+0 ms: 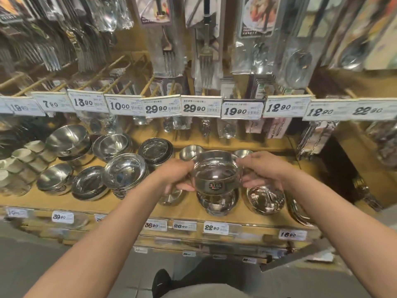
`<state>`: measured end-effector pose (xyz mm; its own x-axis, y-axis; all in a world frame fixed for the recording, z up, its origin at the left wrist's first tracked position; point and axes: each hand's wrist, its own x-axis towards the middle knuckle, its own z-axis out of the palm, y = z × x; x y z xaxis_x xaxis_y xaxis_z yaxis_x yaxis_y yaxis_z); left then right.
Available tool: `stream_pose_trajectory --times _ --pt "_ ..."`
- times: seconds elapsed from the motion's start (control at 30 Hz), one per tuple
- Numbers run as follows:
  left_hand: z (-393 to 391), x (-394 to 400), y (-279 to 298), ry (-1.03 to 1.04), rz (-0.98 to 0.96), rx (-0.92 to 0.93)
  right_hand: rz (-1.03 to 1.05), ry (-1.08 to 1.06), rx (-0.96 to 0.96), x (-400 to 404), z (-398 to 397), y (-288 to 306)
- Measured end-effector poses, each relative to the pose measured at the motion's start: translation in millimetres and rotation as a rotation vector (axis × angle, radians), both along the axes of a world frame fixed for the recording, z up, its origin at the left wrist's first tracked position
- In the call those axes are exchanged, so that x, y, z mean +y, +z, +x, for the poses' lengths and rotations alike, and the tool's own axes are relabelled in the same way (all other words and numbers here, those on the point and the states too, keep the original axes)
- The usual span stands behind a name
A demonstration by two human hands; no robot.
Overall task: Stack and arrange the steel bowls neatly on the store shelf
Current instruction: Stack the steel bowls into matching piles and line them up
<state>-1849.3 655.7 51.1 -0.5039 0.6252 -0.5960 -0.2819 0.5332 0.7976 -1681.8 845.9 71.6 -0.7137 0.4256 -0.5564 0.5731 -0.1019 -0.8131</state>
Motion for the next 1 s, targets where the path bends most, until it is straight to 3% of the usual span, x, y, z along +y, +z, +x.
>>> stream_pose_trajectory --times 0.2,0.5,0.63,0.7,0.83,1.0 --pt "18 1 -12 0.165 0.025 0.034 -0.025 -0.047 0.056 -17 7 -23" --pt "25 5 -55 0.203 0.020 -0.003 0.045 -0.124 0.032 -21 4 -73" --pt "16 0 -50 0.238 0.052 -0.011 -0.037 -0.227 0.055 -19 5 -80" --pt "6 -7 -42 0.270 0.048 0.030 -0.031 -0.260 0.009 -21 9 -85" --pt "-16 -24 -31 0.402 0.073 0.121 0.208 -0.086 -0.228 -40 19 -115" --pt "-29 -42 -24 0.519 0.088 0.131 0.162 -0.129 -0.238 -62 9 -142"
